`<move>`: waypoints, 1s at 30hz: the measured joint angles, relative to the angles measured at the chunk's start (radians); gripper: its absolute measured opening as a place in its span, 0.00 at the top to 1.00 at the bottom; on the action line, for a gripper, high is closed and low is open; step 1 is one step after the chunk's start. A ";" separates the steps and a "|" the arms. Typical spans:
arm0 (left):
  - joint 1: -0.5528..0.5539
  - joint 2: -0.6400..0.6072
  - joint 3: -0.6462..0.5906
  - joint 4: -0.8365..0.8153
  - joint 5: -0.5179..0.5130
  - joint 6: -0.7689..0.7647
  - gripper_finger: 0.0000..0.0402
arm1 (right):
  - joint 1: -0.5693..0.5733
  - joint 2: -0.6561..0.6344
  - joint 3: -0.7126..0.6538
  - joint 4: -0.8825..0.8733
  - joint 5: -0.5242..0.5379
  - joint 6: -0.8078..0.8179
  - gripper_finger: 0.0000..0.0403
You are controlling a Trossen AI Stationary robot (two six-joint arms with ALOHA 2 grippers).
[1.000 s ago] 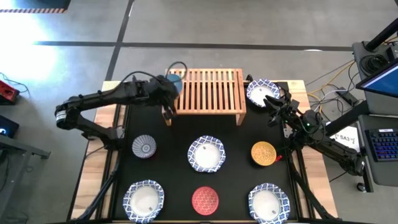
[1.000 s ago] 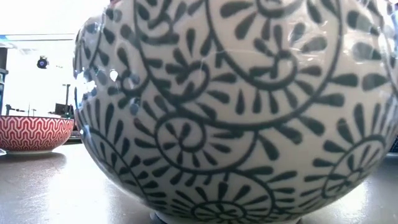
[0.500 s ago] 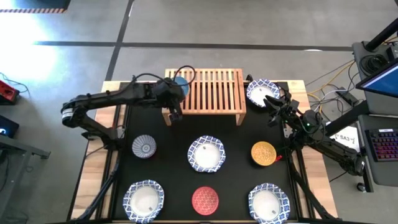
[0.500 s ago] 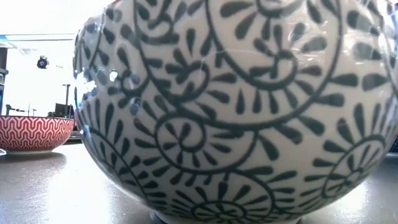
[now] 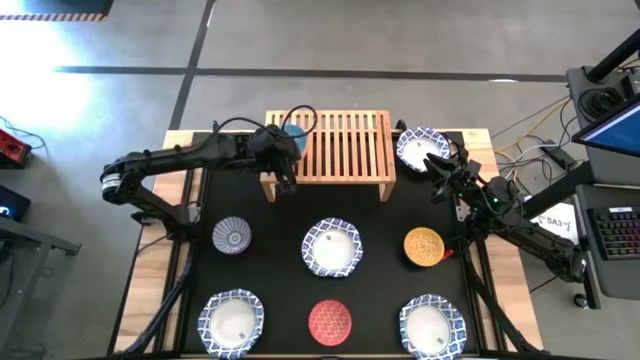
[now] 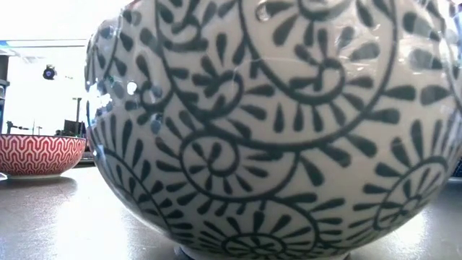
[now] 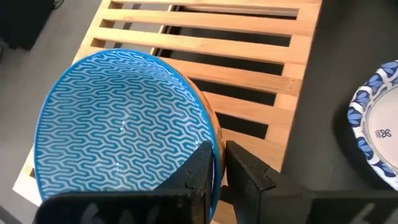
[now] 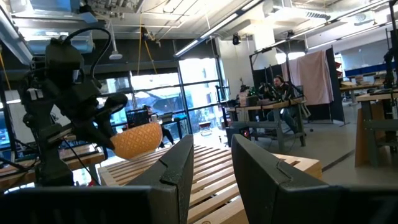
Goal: Place and stack bowls onto a shelf
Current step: Put the blue bowl on the shelf, then stack the blue patterned bowl on top of the blue bowl on the shelf
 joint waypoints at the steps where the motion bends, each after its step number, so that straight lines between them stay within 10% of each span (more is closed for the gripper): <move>1: 0.004 0.000 0.000 0.000 0.000 0.000 0.94 | 0.000 0.000 0.000 0.000 0.000 0.000 0.76; 30: 0.036 -0.010 0.032 0.057 -0.102 -0.008 0.80 | 0.000 0.000 0.000 0.000 0.000 0.000 0.76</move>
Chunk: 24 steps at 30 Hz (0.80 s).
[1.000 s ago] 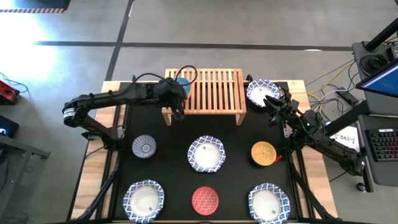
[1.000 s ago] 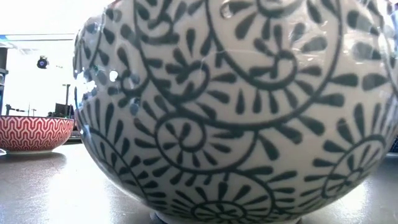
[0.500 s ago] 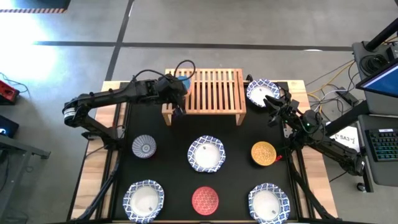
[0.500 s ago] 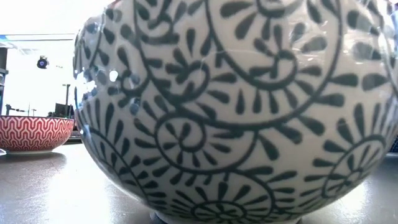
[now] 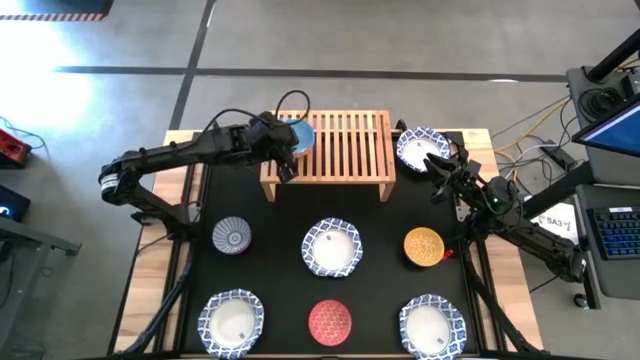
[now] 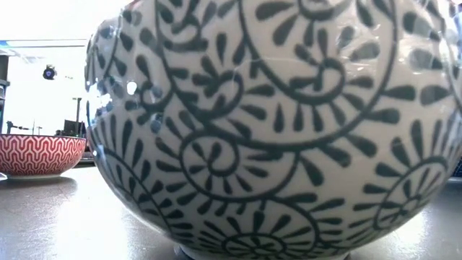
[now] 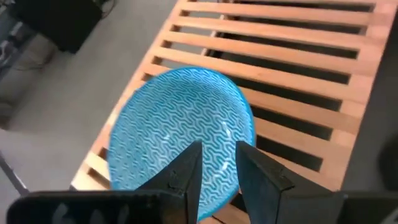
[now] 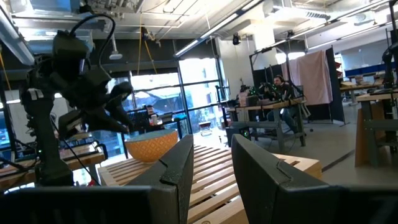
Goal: Place and stack bowls onto a shelf
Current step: Stack the blue patterned bowl on top of the blue bowl on the shelf
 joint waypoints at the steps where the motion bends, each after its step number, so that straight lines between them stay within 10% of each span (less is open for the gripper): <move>1: 0.000 0.000 0.007 -0.004 -0.007 -0.006 0.80 | 0.000 0.000 0.000 0.000 0.000 0.000 0.76; 24: -0.363 -0.146 -0.056 -0.645 0.069 -0.825 0.78 | 0.000 0.000 0.000 0.000 0.000 0.000 0.76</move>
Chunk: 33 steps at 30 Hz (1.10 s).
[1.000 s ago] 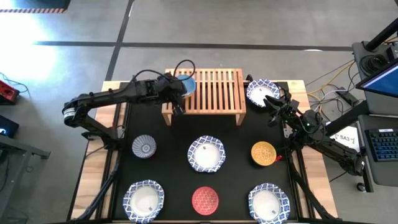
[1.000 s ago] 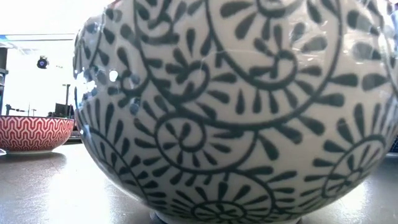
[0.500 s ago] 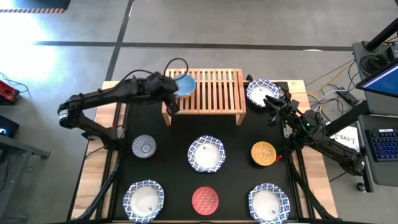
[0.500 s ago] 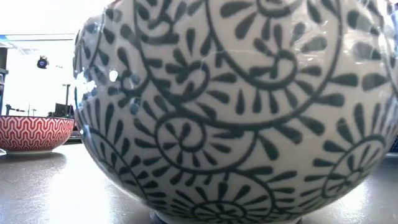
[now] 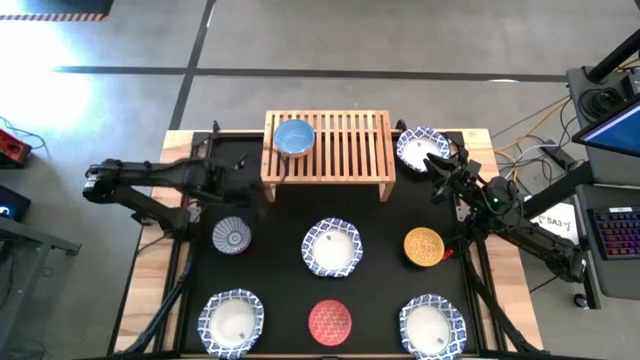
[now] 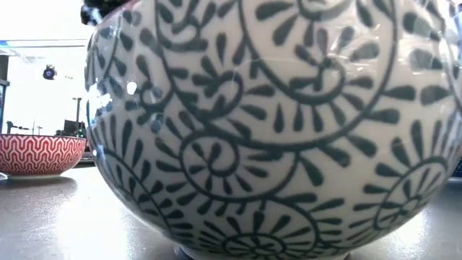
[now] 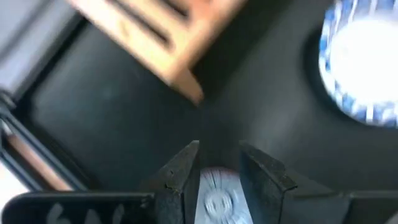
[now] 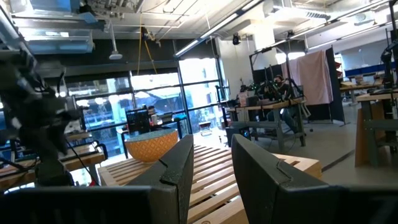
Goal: Place and stack bowls onto a shelf
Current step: Stack the blue patterned bowl on top of the blue bowl on the shelf
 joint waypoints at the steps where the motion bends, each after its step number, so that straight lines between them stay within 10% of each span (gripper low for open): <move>1: -0.018 0.000 -0.021 -0.003 0.024 -0.023 0.78 | 0.000 0.000 0.000 0.000 0.000 0.000 0.76; 12: -0.172 0.000 -0.285 0.153 0.222 -0.177 0.78 | 0.000 0.000 0.000 0.000 0.000 0.000 0.76; 33: -0.279 0.003 -0.617 0.491 0.216 -0.271 0.68 | 0.000 0.000 0.000 0.000 0.000 0.000 0.76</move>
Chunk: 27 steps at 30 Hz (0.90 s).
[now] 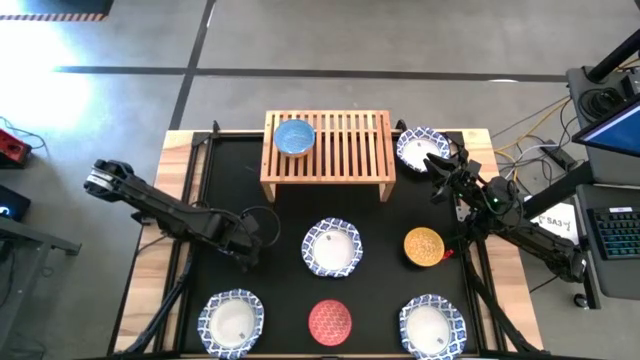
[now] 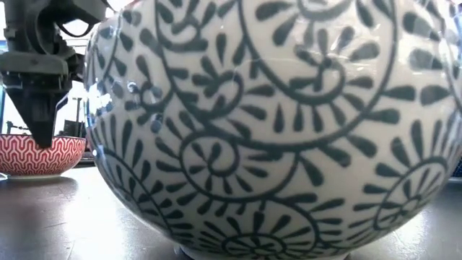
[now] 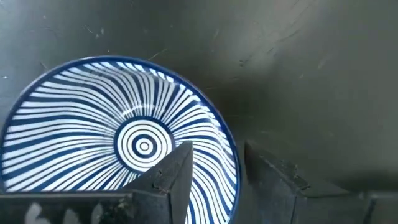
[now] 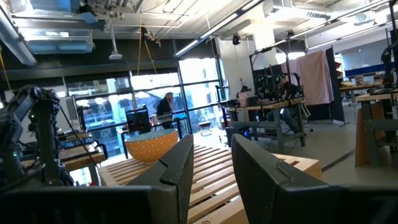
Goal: Place and stack bowls onto a shelf
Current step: Stack the blue patterned bowl on top of the blue bowl on the shelf
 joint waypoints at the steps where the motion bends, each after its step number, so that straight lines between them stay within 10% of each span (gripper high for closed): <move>1: 0.000 0.000 -0.010 0.011 0.000 0.008 0.68 | 0.000 0.000 0.000 0.000 0.000 0.000 0.76; 16: 0.000 0.000 -0.085 0.071 -0.026 0.032 0.93 | 0.000 0.000 0.000 0.000 0.000 0.000 0.76; 27: 0.000 0.001 0.083 -0.039 -0.035 0.095 0.99 | 0.000 0.000 0.000 0.000 0.000 0.000 0.76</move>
